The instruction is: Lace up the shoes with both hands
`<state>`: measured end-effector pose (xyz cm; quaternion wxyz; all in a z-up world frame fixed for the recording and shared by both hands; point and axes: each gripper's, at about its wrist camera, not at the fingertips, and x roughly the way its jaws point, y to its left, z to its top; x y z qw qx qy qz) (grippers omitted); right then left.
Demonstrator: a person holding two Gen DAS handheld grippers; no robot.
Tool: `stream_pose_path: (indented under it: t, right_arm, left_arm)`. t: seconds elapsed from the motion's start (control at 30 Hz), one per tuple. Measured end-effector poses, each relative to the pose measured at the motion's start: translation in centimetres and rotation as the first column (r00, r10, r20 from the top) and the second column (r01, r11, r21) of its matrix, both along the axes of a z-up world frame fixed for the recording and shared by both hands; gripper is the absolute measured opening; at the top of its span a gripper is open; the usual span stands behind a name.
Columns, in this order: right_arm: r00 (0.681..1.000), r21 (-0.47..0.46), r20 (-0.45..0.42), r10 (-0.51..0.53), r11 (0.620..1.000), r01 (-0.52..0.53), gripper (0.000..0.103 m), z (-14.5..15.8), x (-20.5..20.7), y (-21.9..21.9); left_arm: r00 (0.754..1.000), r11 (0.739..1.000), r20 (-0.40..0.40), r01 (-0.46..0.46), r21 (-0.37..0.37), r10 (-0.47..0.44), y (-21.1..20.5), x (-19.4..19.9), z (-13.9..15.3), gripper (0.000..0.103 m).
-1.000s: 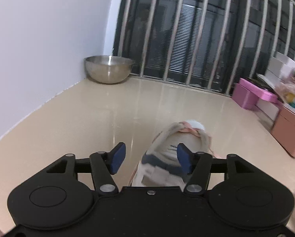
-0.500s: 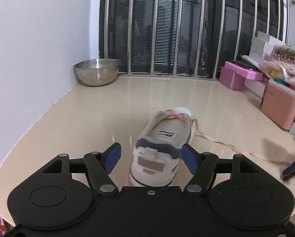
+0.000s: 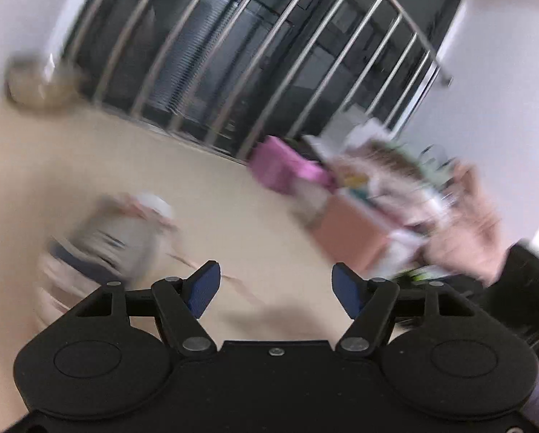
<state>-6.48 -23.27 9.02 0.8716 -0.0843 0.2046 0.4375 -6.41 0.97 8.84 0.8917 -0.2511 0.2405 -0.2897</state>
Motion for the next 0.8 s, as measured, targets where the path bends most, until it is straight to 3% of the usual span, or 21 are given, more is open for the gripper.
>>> stream_pose_path:
  t: [0.1,0.2,0.23,0.47,0.5,0.6,0.8]
  right_arm:
    - [0.998,0.027,0.056,0.020,0.999,-0.021,0.000,0.7,-0.6,2.3]
    - [0.993,0.052,0.107,0.042,0.997,-0.048,0.000,1.5,-1.2,4.1]
    - [0.992,0.060,0.119,0.053,0.996,-0.060,0.000,1.8,-1.4,4.4]
    - [0.987,0.042,0.137,0.077,0.996,-0.084,0.001,1.8,-1.5,5.6]
    - [0.988,0.036,0.137,0.075,0.996,-0.081,0.001,1.7,-1.5,5.8]
    - [0.989,0.040,0.132,0.066,0.997,-0.072,0.001,1.5,-1.2,6.1]
    - [0.995,0.055,0.099,0.018,0.998,-0.024,0.007,1.1,-0.9,6.3]
  left_arm:
    - [0.997,0.986,0.002,0.073,-0.149,-0.074,0.8,0.0,-0.7,0.054]
    - [0.995,0.968,0.022,0.100,-0.230,-0.098,1.9,-0.1,-1.0,0.052]
    - [0.994,0.961,0.023,0.109,-0.253,-0.106,2.1,0.0,-1.2,0.043]
    - [0.989,0.901,-0.050,0.105,-0.422,-0.139,3.3,1.3,-3.0,0.022]
    - [0.989,0.896,-0.052,0.100,-0.432,-0.135,3.5,1.2,-3.1,0.012]
    - [0.993,0.893,-0.052,0.075,-0.444,-0.109,3.8,1.0,-3.0,0.001]
    - [0.995,0.891,-0.073,0.026,-0.454,-0.066,4.3,0.9,-2.7,0.001]
